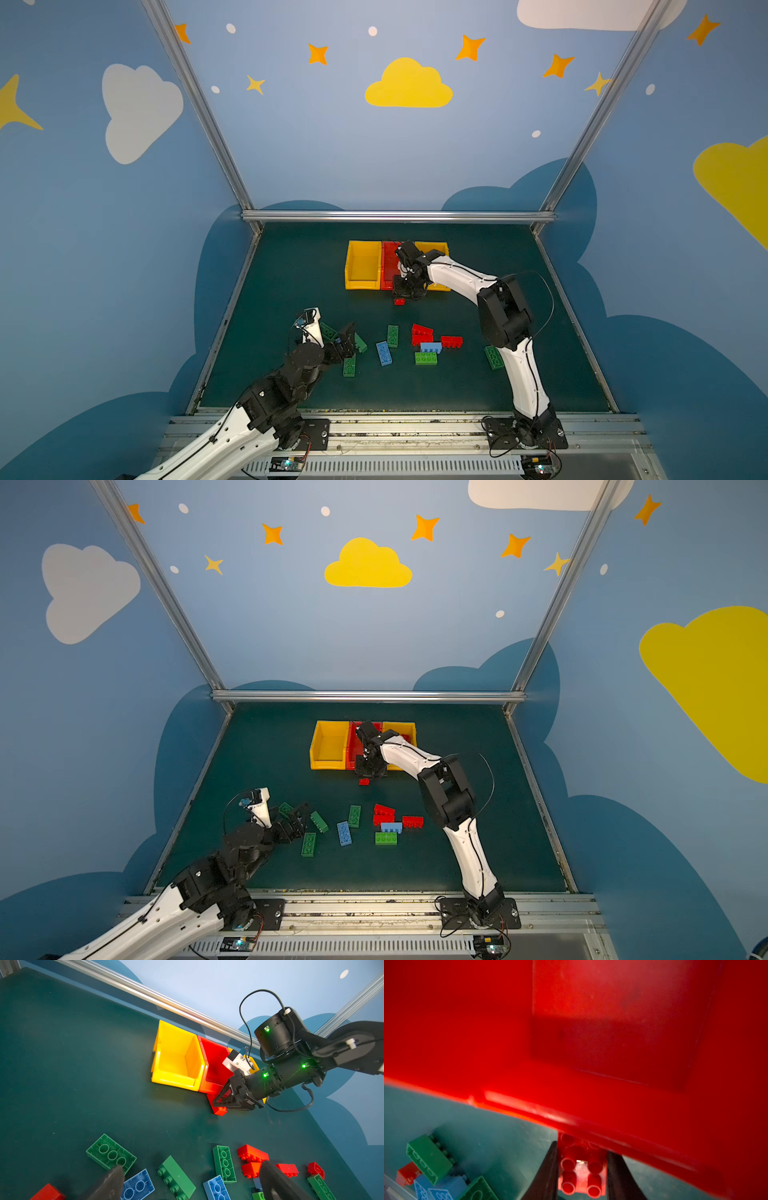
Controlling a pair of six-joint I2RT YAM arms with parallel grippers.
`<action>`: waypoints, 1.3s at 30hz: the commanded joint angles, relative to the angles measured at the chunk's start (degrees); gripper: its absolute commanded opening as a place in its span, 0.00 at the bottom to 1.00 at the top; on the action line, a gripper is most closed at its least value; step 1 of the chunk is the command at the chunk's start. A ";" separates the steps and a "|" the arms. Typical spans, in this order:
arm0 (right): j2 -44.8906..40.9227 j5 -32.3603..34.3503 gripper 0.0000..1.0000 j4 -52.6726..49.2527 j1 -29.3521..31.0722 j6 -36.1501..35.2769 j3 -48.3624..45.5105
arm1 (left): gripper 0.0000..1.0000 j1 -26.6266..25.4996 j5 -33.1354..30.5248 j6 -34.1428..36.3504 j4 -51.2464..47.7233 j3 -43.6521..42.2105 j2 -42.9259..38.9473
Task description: Sort the legos into containers by color
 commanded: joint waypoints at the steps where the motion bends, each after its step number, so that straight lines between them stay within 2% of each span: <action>1: -0.94 -1.26 0.24 -2.42 -0.14 -0.27 -0.82 | 1.00 0.33 -0.65 0.80 -1.27 -0.60 -0.05; 10: -5.71 -2.94 0.25 2.07 0.55 1.41 -13.26 | 1.00 0.53 0.57 1.36 0.99 -0.51 2.23; 17: -7.15 -5.18 0.25 -0.62 0.50 -0.94 -12.97 | 1.00 0.60 1.32 1.36 0.49 0.20 2.41; 25: -2.58 -17.56 0.26 -11.15 -1.23 -7.80 0.37 | 1.00 0.75 1.16 1.46 1.00 -0.19 1.98; 29: -1.57 -26.06 0.26 -9.05 -1.46 -7.87 -1.79 | 1.00 0.75 1.44 1.60 0.45 -0.27 1.42; 34: -1.46 -25.69 0.27 -6.64 -1.59 -6.81 -4.98 | 1.00 0.84 1.67 1.39 0.18 -1.14 0.44; 39: -2.60 -31.30 0.27 -2.03 -1.70 -5.74 -7.65 | 1.00 0.87 2.23 1.43 0.29 -1.46 -0.13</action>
